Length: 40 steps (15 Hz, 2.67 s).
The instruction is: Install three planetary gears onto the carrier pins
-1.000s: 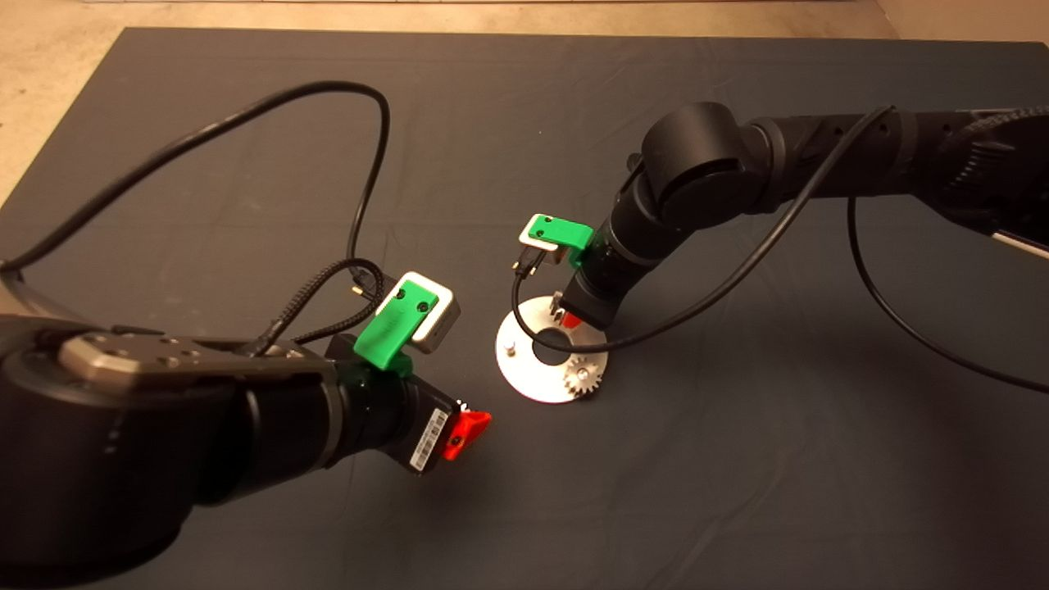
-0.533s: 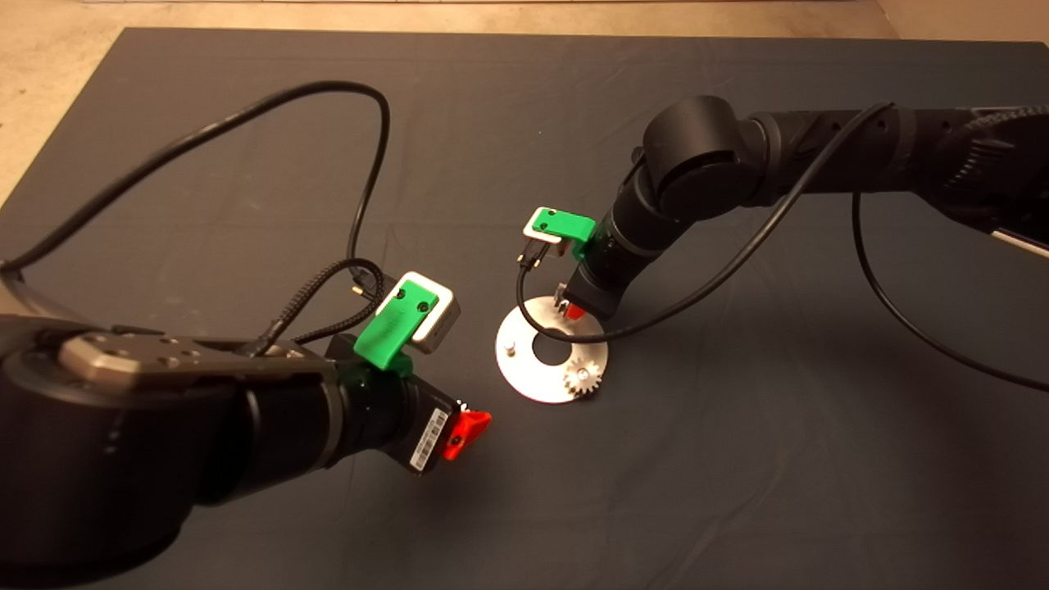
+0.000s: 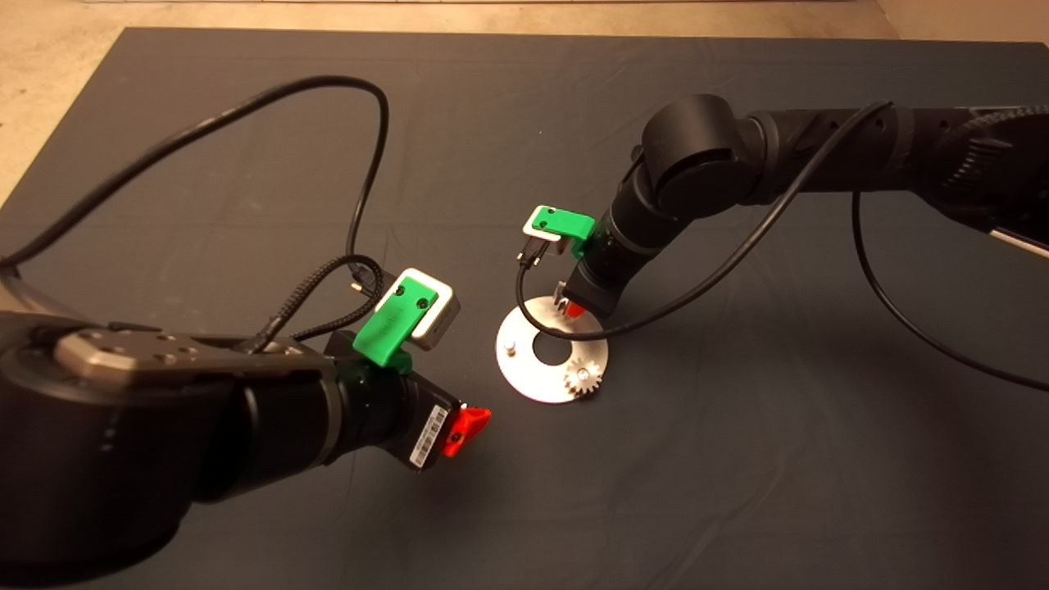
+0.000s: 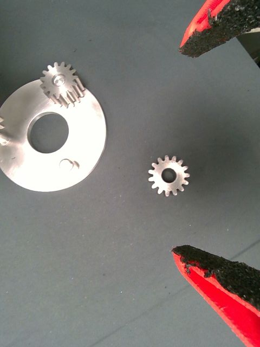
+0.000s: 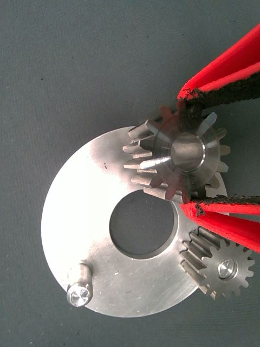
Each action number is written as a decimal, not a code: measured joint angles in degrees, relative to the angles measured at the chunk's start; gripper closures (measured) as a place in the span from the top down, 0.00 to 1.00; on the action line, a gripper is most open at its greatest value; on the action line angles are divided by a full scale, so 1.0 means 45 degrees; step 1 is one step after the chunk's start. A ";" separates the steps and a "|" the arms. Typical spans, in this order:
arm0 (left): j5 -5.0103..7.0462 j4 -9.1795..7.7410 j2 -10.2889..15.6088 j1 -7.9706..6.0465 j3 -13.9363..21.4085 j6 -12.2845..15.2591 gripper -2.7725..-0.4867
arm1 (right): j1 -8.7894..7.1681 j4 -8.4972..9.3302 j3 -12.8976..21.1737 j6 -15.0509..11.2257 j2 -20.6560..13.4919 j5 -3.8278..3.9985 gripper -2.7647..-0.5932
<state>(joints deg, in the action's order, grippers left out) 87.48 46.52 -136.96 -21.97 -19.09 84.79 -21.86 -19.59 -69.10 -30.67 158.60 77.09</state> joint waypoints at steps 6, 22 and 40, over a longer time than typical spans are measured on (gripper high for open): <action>0.0000 0.0000 0.0005 -0.0068 0.0000 0.0000 0.89 | 0.0033 -0.0062 -0.0244 0.0146 0.0122 -0.0024 0.13; 0.0000 0.0000 0.0005 -0.0068 0.0000 0.0000 0.89 | 0.0241 -0.0331 -0.0501 0.0398 0.0214 -0.0054 0.13; 0.0000 0.0000 0.0152 -0.0071 0.0000 0.0000 0.89 | 0.0238 -0.0650 -0.0417 0.0618 0.0173 0.0252 0.13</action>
<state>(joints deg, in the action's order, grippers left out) 87.48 46.52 -136.28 -22.29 -19.09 84.79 -20.78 -22.52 -70.97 -27.89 159.38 78.23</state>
